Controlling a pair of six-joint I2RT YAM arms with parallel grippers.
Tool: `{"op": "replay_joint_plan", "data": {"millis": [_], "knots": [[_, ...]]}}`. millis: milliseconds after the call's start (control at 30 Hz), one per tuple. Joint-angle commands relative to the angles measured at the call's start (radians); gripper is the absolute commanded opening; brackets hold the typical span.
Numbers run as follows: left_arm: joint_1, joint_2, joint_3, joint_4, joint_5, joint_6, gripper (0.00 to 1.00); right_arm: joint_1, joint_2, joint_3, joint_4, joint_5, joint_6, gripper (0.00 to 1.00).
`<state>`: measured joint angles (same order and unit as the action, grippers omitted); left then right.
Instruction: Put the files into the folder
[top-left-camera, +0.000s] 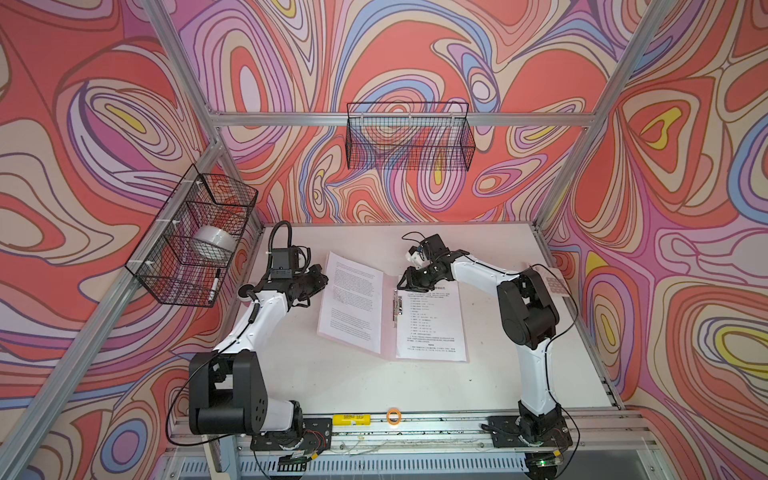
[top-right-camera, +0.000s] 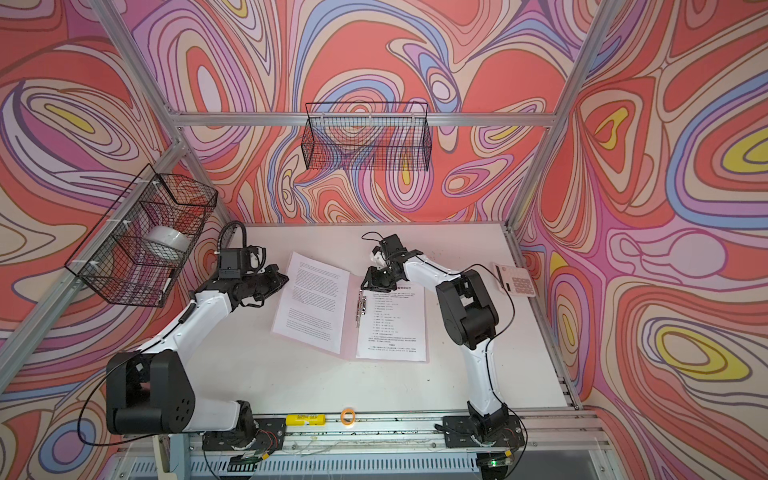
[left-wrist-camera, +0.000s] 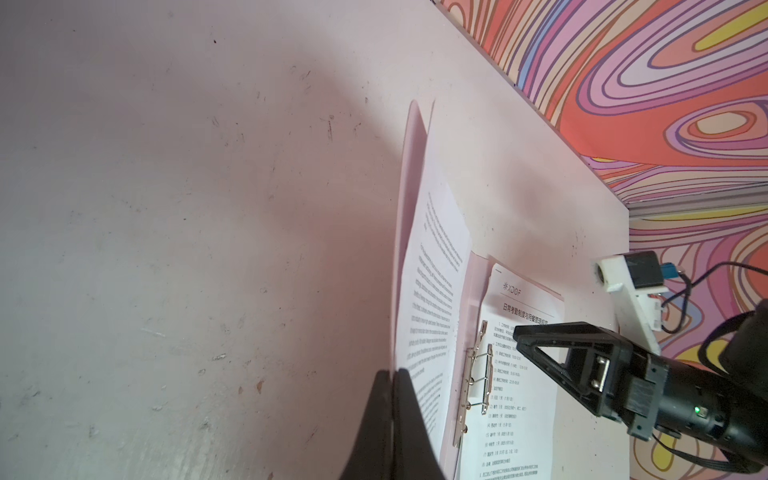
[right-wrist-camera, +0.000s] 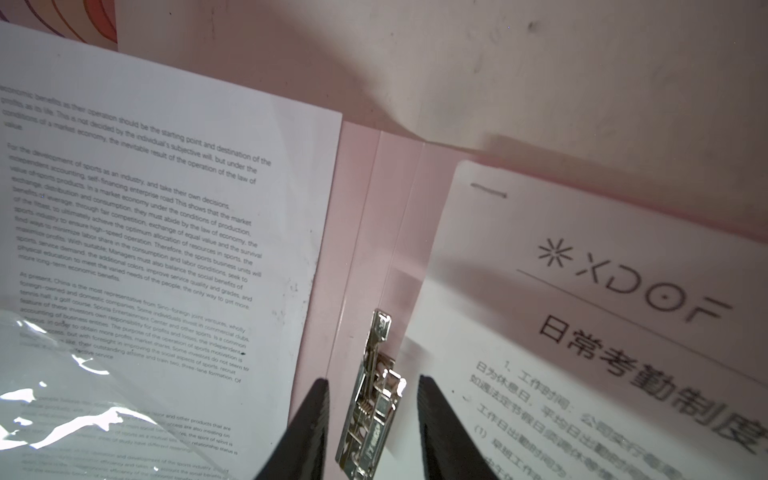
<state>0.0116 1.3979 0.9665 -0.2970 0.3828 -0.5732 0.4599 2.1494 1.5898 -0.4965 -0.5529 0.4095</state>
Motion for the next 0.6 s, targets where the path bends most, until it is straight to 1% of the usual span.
{"op": "replay_joint_plan", "data": {"millis": [0,300,567], "knots": [[-0.007,-0.031,-0.021,-0.021,-0.038,-0.019,0.00,0.012,0.038,0.030,0.046,-0.038,0.002,0.36],[-0.007,-0.012,-0.018,-0.022,-0.026,-0.007,0.00,0.015,0.090,0.068,0.061,-0.058,0.005,0.35],[-0.007,-0.014,-0.019,-0.022,-0.025,-0.005,0.00,0.018,0.122,0.098,0.037,-0.047,0.002,0.34]]}}
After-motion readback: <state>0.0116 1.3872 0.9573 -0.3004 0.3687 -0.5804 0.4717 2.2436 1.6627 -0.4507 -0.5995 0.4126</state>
